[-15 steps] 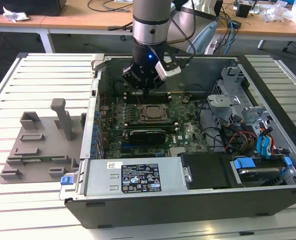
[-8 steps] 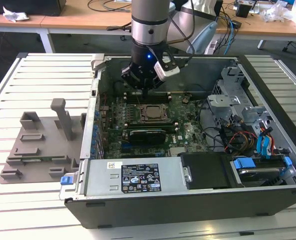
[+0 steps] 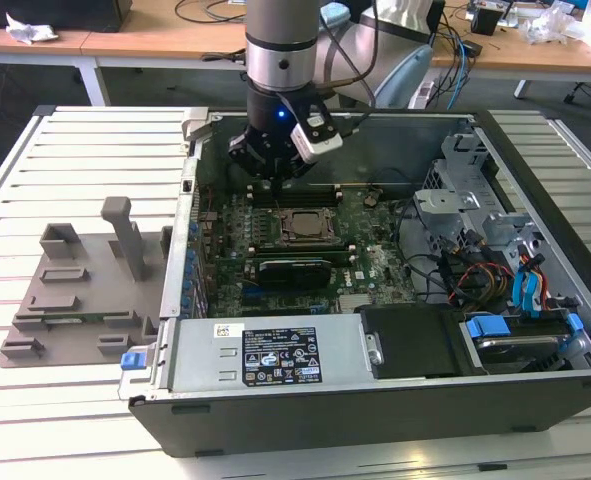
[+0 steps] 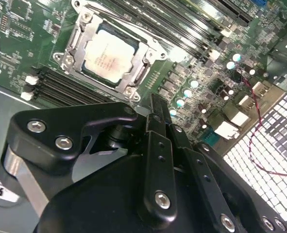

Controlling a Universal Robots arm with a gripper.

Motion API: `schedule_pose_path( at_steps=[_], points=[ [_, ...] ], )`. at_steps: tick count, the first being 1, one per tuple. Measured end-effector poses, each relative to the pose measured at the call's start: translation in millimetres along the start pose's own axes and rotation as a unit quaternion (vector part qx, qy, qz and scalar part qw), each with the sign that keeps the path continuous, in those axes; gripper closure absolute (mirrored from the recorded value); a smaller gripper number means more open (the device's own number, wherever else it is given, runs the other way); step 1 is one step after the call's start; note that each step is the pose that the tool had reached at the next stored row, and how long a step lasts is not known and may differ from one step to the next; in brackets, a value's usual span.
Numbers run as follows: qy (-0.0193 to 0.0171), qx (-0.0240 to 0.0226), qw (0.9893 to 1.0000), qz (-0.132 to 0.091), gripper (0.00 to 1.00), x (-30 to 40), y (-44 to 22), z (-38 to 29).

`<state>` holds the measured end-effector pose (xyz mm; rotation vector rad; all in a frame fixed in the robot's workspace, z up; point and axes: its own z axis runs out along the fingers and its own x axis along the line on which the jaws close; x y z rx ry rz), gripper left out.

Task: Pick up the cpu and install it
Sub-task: 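Install the first cpu locking lever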

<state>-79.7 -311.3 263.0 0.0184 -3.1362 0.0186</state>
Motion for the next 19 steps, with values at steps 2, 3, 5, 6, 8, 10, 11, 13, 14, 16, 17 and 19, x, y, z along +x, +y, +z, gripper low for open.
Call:
schedule_pose_path(
  at_steps=[2, 3, 5, 6, 8, 10, 11, 13, 14, 16, 17, 19],
  points=[
    [0.0, 0.0, 1.0, 0.0, 0.89, 5.0, 1.1, 0.3],
    [0.0001, -0.0003, 1.0, 0.0, 0.89, 7.3, 2.0, 0.5],
    [0.0, -0.0013, 1.0, 0.0, 0.89, 15.4, 5.4, 1.5],
    [0.0, -0.0017, 1.0, 0.0, 0.89, 18.3, 8.3, 2.1],
    [-0.0001, -0.0045, 1.0, 0.0, 0.89, 22.6, 15.2, 3.3],
    [-0.0001, -0.0101, 0.9999, 0.0, 0.89, 24.0, 20.8, 4.3],
    [-0.0001, -0.0104, 0.9999, 0.0, 0.89, 24.0, 23.2, 4.6],
    [-0.0001, -0.0104, 0.9999, 0.0, 0.89, 23.6, 27.4, 4.9],
    [-0.0001, -0.0103, 0.9999, 0.0, 0.89, 22.9, 28.1, 4.8],
    [-0.0001, -0.0103, 0.9999, 0.0, 0.89, 19.3, 28.4, 4.8],
    [-0.0001, -0.0102, 0.9999, 0.0, 0.89, 17.5, 28.4, 4.8],
    [-0.0001, -0.0103, 0.9999, 0.0, 0.89, 13.2, 28.3, 4.8]
  ],
)
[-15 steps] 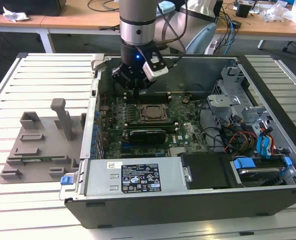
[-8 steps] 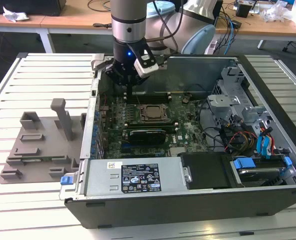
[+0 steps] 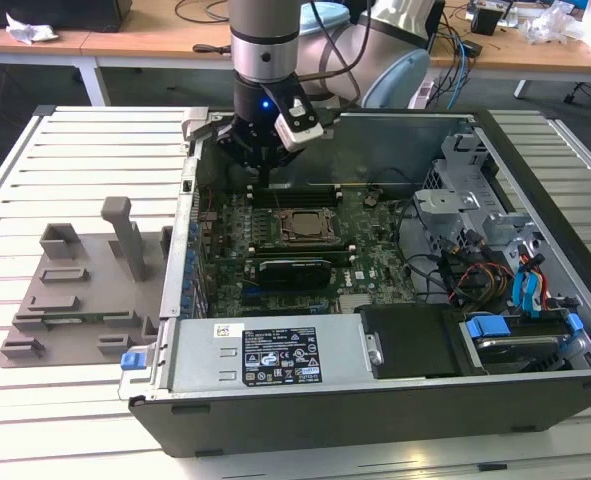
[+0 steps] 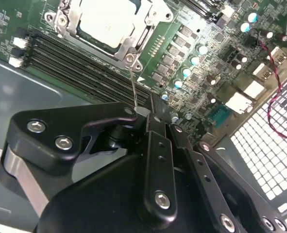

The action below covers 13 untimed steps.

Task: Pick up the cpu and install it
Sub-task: 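Install the first cpu locking lever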

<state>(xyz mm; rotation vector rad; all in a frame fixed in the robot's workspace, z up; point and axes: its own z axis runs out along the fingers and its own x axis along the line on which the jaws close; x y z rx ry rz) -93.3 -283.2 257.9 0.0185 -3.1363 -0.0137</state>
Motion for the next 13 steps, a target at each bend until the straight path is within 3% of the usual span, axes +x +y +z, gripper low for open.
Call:
schedule_pose_path(
  at_steps=[7, 13],
  points=[
    [0.0, 0.0, 1.0, 0.0, 0.89, -11.6, -0.2, -0.1],
    [0.0, 0.0001, 1.0, 0.0, 0.89, -14.2, -0.2, 0.0]
  ],
)
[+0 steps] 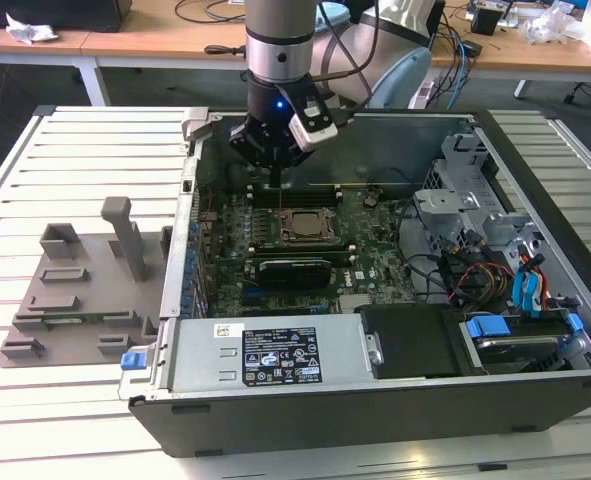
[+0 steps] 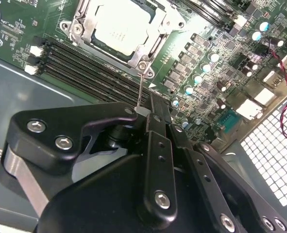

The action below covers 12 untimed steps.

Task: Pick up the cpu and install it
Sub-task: 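Install the first cpu locking lever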

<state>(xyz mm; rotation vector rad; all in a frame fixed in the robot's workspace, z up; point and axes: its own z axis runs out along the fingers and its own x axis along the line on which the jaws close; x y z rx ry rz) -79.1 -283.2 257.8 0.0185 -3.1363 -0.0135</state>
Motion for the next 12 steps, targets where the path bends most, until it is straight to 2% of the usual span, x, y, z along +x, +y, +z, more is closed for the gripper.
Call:
schedule_pose_path(
  at_steps=[2, 9, 12],
  points=[
    [0.0, 0.0, 1.0, 0.0, 0.89, -1.4, 0.0, 0.3],
    [0.0001, 0.0, 1.0, 0.0, 0.89, -12.9, -0.2, 1.2],
    [0.0002, 0.0, 1.0, 0.0, 0.89, -15.2, -0.2, 2.2]
  ],
)
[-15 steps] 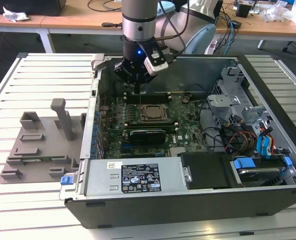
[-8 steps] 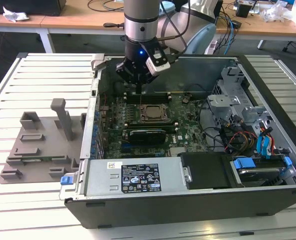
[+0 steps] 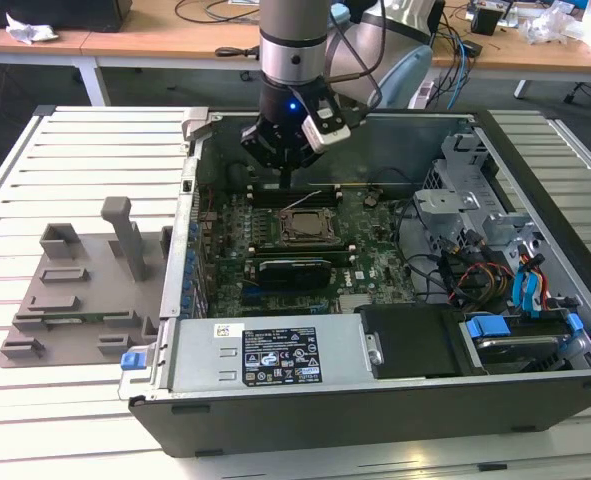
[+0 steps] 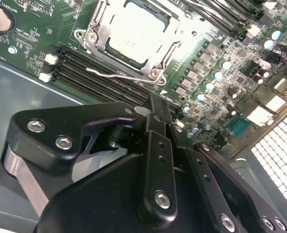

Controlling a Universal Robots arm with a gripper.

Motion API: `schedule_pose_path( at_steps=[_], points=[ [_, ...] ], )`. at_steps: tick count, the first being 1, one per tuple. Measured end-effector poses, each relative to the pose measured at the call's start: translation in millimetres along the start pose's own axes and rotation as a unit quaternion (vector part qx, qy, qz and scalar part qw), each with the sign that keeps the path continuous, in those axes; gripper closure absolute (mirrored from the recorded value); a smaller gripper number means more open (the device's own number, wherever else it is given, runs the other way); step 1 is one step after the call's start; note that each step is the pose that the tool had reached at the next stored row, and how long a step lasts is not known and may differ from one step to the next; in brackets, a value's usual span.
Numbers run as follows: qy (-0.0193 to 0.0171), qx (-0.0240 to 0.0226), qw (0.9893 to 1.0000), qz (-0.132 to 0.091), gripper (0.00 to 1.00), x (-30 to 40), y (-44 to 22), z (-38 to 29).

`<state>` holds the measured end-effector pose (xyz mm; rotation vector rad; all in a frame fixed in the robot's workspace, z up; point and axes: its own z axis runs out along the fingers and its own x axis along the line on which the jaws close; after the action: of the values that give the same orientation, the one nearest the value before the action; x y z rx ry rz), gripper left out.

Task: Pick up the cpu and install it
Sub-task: 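Install the first cpu locking lever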

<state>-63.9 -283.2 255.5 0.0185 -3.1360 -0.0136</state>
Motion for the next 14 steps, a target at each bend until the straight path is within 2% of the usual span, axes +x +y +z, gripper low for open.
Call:
schedule_pose_path(
  at_steps=[2, 8, 14],
  points=[
    [0.0001, 0.0, 1.0, 0.0, 0.89, -0.8, 0.0, 2.8],
    [0.0001, 0.0, 1.0, 0.0, 0.89, -0.8, 0.0, 3.7],
    [0.0001, 0.0, 1.0, 0.0, 0.89, -0.9, -0.1, 7.9]
  ],
)
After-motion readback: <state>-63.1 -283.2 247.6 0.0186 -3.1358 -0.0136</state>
